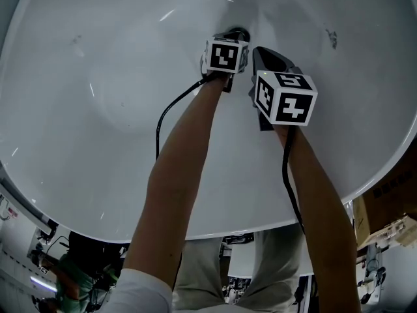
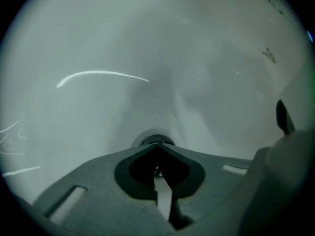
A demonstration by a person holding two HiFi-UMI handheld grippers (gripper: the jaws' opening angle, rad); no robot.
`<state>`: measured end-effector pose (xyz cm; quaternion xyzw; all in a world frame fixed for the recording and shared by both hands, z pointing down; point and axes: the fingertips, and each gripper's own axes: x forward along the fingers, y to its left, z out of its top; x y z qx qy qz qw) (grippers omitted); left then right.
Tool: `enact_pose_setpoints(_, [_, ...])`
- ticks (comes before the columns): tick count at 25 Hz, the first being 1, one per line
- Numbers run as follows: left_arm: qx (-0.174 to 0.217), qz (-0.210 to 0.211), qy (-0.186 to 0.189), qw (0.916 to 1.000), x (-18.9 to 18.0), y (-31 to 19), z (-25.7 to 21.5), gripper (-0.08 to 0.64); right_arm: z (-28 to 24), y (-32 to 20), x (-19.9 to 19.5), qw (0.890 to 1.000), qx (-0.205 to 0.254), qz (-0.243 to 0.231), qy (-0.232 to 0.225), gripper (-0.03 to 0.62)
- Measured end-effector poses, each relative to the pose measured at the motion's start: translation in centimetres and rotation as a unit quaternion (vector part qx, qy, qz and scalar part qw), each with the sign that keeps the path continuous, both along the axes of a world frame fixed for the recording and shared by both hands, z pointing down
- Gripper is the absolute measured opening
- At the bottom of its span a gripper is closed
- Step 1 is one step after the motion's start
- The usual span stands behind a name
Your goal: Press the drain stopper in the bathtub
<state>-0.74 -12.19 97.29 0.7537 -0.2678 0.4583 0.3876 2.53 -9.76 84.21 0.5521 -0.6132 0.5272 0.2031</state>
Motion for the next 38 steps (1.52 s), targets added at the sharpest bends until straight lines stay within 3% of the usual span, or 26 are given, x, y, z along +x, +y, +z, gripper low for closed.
enact_pose_setpoints(5, [-0.002, 0.013, 0.032, 0.9994, 0.1, 0.0, -0.7, -0.002, -0.4, 0.1, -0.1, 1.000, 0.002, -0.009, 0.007, 0.006])
enact_pose_setpoints(10, [-0.010, -0.019, 0.031, 0.9993, -1.1, 1.4, -2.4, 0.000, -1.6, 0.2, -0.1, 1.000, 0.003, -0.010, 0.014, 0.006])
enact_pose_setpoints(23, [0.049, -0.043, 0.035, 0.9973, -2.9, -0.4, -10.1, 0.000, -8.3, 0.5, -0.2, 0.999, 0.028, -0.018, 0.029, 0.006])
enact_pose_setpoints(38, [0.100, -0.049, 0.064, 0.9917, -5.0, -1.1, -22.8, 0.000, -18.5, 1.8, -0.5, 0.997, 0.073, -0.018, 0.032, 0.006])
